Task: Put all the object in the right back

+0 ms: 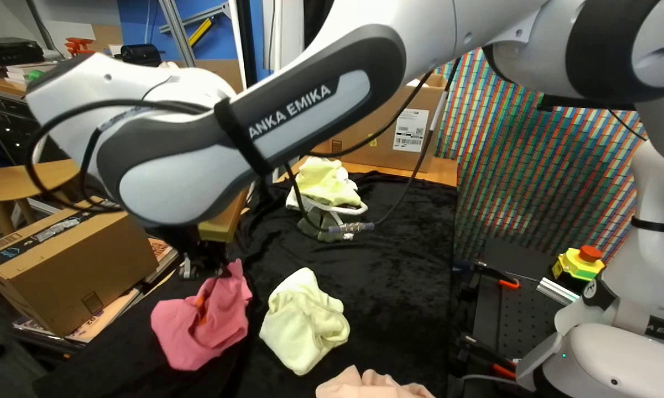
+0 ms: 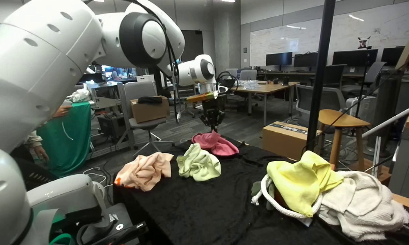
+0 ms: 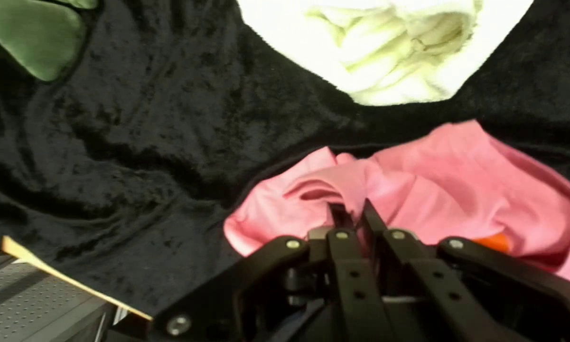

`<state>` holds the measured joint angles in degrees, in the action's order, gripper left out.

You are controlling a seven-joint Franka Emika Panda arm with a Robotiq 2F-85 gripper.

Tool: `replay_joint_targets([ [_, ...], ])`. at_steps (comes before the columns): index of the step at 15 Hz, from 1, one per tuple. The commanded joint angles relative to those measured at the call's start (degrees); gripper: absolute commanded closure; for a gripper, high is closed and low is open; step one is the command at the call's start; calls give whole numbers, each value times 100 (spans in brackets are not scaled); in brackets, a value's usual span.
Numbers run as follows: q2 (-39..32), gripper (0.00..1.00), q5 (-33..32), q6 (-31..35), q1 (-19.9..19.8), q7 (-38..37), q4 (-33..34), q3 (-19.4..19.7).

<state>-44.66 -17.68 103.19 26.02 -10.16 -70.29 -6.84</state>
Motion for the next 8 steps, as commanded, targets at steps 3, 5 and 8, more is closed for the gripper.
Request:
replay_joint_targets([
  [3, 1484, 97, -60, 388, -573, -379, -1305, 443],
  [5, 1891, 97, -114, 516, -814, -553, -1646, 613],
  [8, 2318, 97, -255, 653, -1200, -752, -1948, 876],
])
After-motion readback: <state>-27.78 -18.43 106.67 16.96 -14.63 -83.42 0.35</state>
